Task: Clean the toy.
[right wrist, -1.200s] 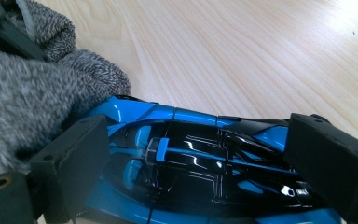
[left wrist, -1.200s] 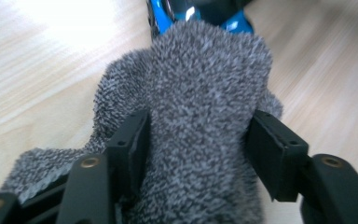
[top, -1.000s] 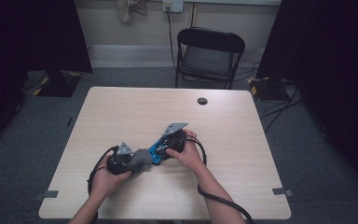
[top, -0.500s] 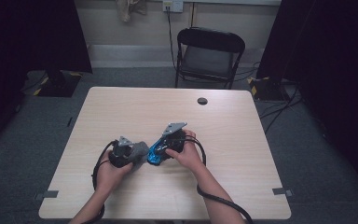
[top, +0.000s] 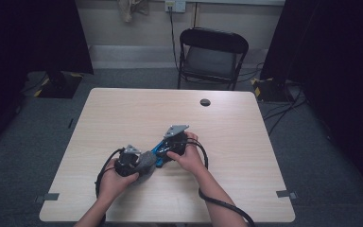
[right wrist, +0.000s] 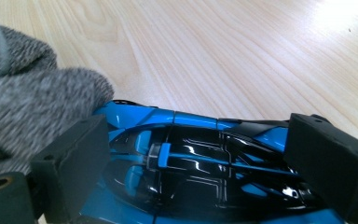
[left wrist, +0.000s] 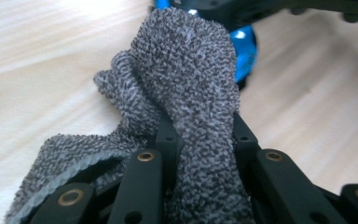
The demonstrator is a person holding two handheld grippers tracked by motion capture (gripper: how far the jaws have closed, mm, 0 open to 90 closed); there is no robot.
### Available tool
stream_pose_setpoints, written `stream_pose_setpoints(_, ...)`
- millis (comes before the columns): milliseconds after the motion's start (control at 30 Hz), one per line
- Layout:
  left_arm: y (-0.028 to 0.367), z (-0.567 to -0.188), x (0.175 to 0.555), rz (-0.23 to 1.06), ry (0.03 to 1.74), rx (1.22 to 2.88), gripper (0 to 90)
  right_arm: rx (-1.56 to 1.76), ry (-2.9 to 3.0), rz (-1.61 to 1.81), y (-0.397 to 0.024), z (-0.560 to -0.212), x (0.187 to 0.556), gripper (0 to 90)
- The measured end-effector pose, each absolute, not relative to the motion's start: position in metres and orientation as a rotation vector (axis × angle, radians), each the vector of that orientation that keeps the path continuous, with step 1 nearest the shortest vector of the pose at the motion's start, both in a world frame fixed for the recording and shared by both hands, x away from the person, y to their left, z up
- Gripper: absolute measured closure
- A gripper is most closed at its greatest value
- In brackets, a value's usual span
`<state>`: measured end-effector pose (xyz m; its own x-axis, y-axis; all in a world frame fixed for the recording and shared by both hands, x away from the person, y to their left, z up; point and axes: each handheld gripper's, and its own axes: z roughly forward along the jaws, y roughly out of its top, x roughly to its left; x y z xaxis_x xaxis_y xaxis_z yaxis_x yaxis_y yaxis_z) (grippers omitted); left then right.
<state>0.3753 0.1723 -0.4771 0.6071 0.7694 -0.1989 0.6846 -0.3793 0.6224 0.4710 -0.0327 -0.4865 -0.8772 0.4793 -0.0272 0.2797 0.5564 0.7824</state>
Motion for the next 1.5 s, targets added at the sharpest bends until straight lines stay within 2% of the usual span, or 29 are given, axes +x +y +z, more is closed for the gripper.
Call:
stream_pose_setpoints(467, 0.146, -0.477, 0.371, 0.072, 1.043, 2.190, 71.7, 0.595, 2.568, 1.192, -0.029, -0.486, 0.469, 6.6)
stream_pose_setpoints(867, 0.155, -0.474, 0.372, 0.042, 1.042, 2.187, 71.1, 0.577, 2.623, 1.109, -0.025, -0.479, 0.472, 7.0)
stream_pose_setpoints(933, 0.155, -0.475, 0.372, 0.039, 1.043, 2.185, 71.1, 0.571, 2.649, 1.081, -0.024, -0.476, 0.474, 9.1)
stream_pose_setpoints(1000, 0.155, -0.475, 0.373, 0.037, 1.045, 2.181, 71.1, 0.567, 2.657, 1.096, -0.027, -0.473, 0.476, 17.8)
stream_pose_setpoints(1067, 0.156, -0.476, 0.373, 0.032, 1.049, 2.174, 71.0, 0.567, 2.659, 1.098, -0.031, -0.470, 0.477, 14.2)
stream_pose_setpoints(1167, 0.157, -0.475, 0.374, 0.028, 1.050, 2.175, 70.9, 0.571, 2.667, 1.064, -0.039, -0.469, 0.478, 15.8)
stream_pose_setpoints(1400, 0.162, -0.473, 0.374, 0.053, 1.088, 2.153, 70.5, 0.520, 2.626, 1.100, -0.044, -0.473, 0.475, 13.4)
stream_pose_setpoints(1500, 0.172, -0.467, 0.376, 0.094, 1.123, 2.129, 70.3, 0.533, 2.630, 1.128, -0.043, -0.475, 0.476, 13.5)
